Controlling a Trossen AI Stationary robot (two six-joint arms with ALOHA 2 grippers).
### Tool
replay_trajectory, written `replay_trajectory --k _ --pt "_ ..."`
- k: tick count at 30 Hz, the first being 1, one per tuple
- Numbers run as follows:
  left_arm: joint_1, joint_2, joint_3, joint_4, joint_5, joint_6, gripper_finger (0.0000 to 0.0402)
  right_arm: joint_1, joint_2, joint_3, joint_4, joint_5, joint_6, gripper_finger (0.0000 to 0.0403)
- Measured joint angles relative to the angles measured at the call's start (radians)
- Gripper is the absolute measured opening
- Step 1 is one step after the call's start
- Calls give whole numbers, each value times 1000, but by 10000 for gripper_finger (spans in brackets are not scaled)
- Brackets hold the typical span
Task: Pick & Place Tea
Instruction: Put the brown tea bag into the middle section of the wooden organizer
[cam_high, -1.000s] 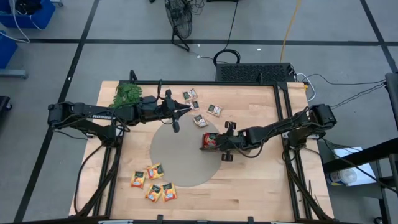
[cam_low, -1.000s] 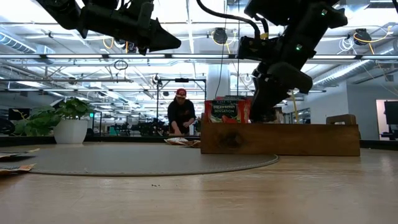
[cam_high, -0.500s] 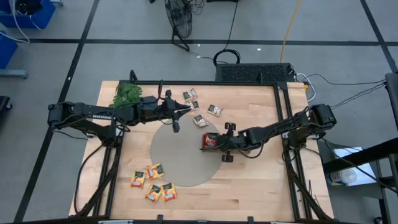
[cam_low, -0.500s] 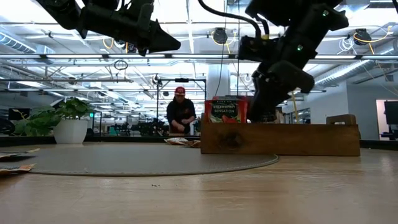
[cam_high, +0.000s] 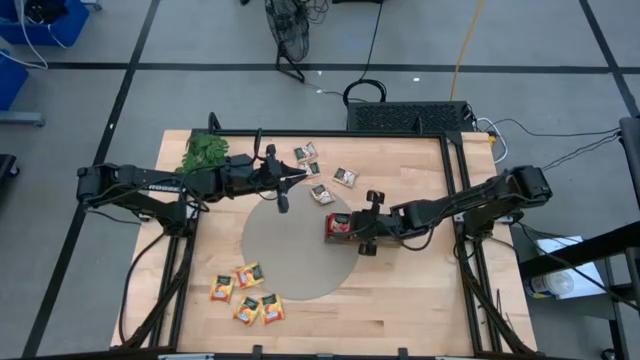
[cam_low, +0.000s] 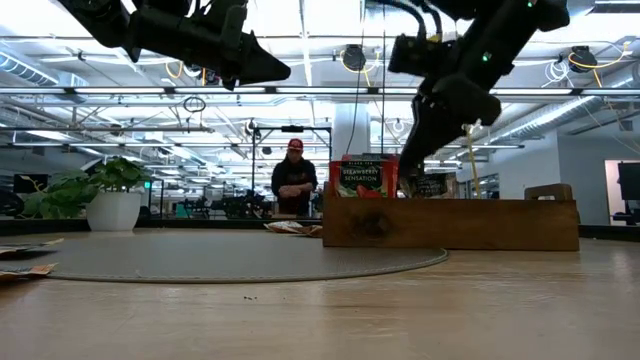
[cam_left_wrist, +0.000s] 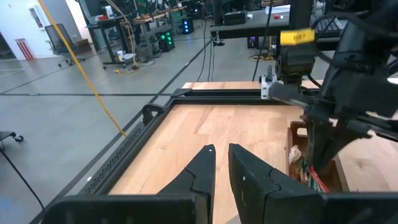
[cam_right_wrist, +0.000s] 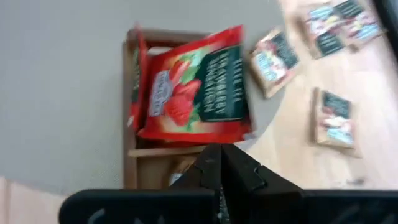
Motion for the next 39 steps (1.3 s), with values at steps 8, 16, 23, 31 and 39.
replay_trajectory --k 8,16,23,31,39 --pt "3 0 0 -42 -3 -58 51 7 -64 0 -44 101 -26 0" --pt "109 18 2 -237 -1 -258 112 2 -129 -23 -37 114 -61 0" --pt "143 219 94 -350 -69 -65 240 -9 -176 -24 -18 115 -90 0" --pt "144 522 369 -708 -167 86 302 -15 -179 -24 -5 115 -125 0" --pt "145 684 557 -872 -271 185 294 -16 -179 -24 -6 113 -131 0"
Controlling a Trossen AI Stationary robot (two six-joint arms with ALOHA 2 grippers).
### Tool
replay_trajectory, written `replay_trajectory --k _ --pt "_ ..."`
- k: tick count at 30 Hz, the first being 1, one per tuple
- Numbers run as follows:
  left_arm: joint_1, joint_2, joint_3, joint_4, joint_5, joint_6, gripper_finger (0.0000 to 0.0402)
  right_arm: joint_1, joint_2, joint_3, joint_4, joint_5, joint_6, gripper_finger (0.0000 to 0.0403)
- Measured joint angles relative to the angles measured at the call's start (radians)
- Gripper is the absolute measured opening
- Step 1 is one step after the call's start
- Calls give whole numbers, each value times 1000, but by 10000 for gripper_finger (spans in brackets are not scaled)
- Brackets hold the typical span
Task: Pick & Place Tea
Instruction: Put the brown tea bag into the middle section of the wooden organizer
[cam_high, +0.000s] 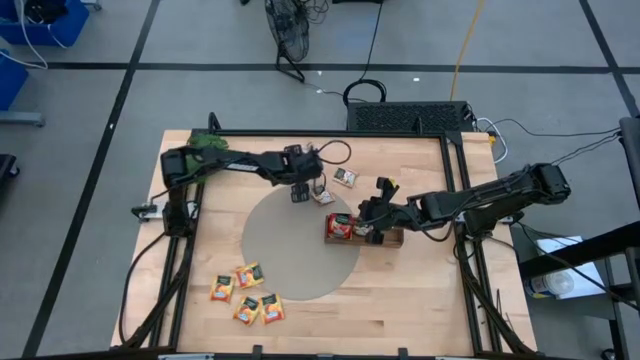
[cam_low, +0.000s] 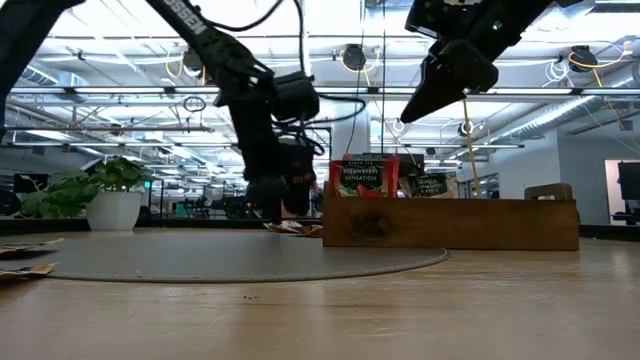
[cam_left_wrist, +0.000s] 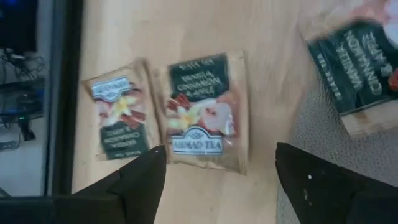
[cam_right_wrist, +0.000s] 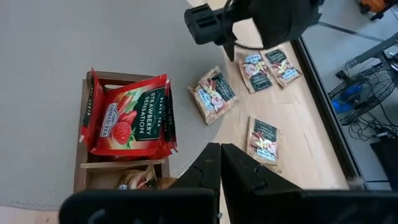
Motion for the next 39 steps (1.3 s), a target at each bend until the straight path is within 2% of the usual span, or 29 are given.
replay_trajectory --k 6,15,19,25,29,32,39 --pt "5 63 49 -45 -2 51 279 0 0 0 -4 -2 -6 0" --pt "38 77 51 -47 -3 47 272 0 0 0 -6 -3 -8 0" --pt "62 77 50 -53 9 46 252 0 0 0 -6 -3 -2 0" --pt "94 78 49 -73 74 26 181 0 0 0 -6 -3 0 0" --pt "106 78 49 -77 141 24 94 0 0 0 -6 -3 0 0" --pt "103 79 48 -77 153 32 19 0 0 0 -6 -3 0 0" --pt "52 74 47 -114 117 96 3 0 0 -45 3 -3 12 0"
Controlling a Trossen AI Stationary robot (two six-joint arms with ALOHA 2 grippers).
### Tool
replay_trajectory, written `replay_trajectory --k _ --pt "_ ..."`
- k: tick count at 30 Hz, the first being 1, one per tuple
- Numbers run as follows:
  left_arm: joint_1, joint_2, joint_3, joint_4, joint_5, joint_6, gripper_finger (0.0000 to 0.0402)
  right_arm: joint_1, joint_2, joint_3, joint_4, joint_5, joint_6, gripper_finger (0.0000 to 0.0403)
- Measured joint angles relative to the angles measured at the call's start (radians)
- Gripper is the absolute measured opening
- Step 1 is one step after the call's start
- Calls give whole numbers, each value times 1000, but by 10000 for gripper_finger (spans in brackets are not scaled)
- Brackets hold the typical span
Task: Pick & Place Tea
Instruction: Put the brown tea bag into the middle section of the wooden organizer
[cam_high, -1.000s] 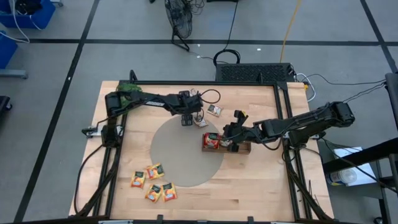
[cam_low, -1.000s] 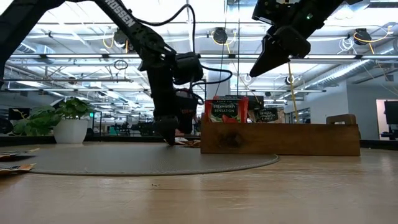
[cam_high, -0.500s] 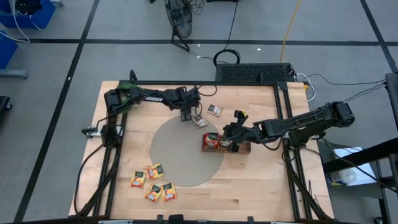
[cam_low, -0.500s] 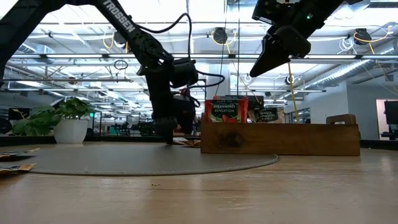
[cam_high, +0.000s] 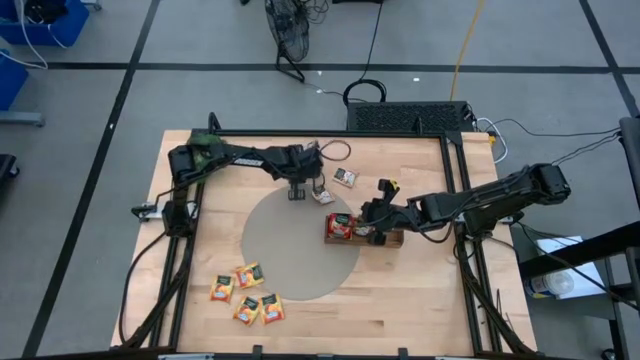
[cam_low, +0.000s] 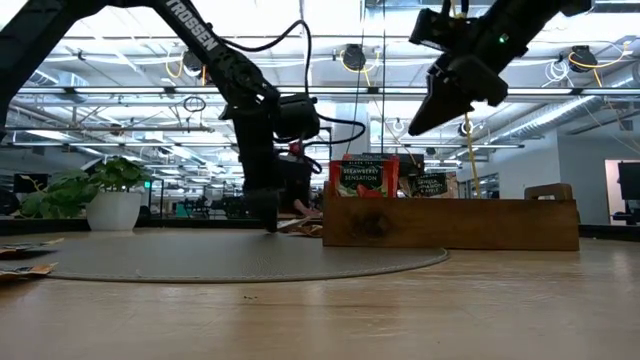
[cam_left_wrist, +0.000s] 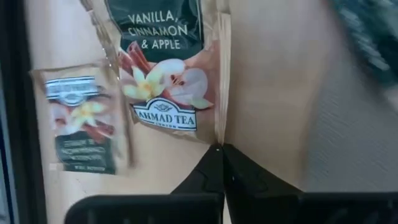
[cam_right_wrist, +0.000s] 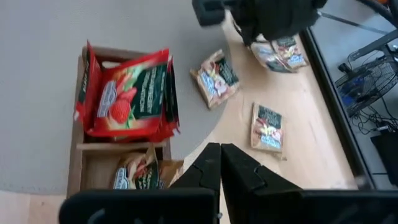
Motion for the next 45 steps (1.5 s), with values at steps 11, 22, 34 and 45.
replay_trajectory --k 11,22,34,45 --pt "-60 -113 -1 -31 88 189 2 2 0 -19 5 0 21 0" --pt "-103 -246 -1 -60 21 119 1 0 0 -21 8 1 8 0" --pt "-167 -443 -50 135 284 95 0 0 -15 -122 120 4 14 0" --pt "-199 -455 -99 309 506 136 0 -13 -86 -247 294 178 -28 0"
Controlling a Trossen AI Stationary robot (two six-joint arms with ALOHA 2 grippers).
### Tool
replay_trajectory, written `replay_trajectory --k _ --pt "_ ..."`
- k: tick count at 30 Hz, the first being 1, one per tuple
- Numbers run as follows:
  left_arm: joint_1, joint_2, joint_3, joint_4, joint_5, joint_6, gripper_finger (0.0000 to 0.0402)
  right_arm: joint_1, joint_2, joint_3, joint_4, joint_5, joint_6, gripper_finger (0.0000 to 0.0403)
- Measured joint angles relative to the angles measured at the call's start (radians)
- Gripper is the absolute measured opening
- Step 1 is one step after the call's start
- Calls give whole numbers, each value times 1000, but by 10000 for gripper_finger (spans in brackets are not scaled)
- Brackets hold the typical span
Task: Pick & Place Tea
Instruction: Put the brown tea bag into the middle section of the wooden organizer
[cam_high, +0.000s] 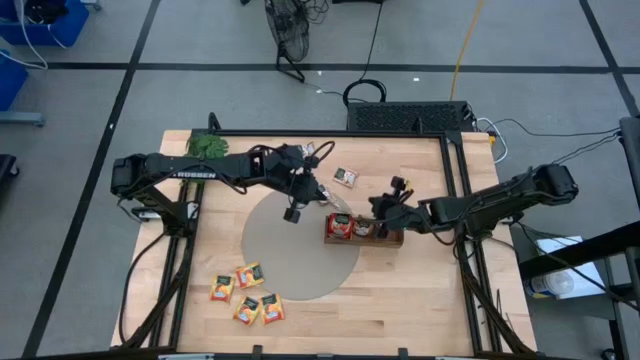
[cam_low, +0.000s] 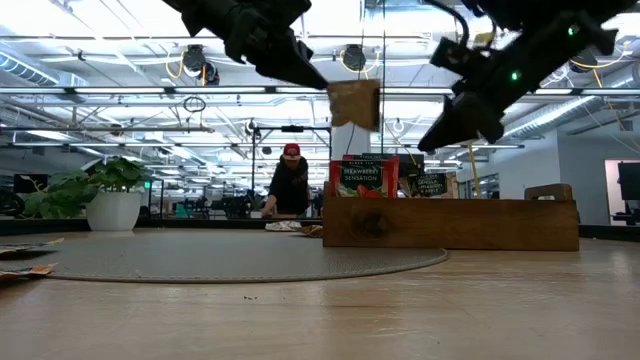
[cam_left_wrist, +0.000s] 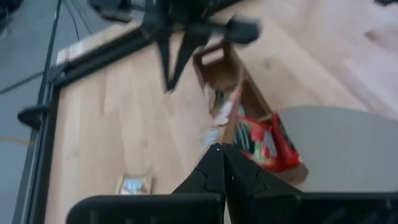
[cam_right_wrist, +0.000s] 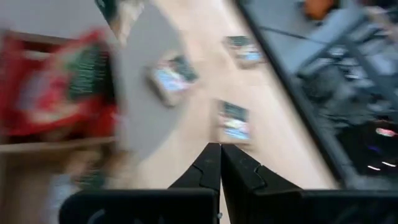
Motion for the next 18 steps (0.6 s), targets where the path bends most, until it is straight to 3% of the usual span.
replay_trajectory --k 2,4,13,15,18 --pt "2 0 0 21 27 9 0 -14 -22 -58 58 43 -3 0" --pt "7 0 0 41 45 13 0 -27 -48 -132 191 21 -9 0" --pt "47 0 2 59 66 4 0 -61 -21 -456 1167 -346 -105 14" --pt "54 0 2 60 68 0 0 -66 5 -472 1269 -394 -108 39" --pt "61 0 2 64 68 -4 0 -70 57 -448 1267 -410 -115 95"
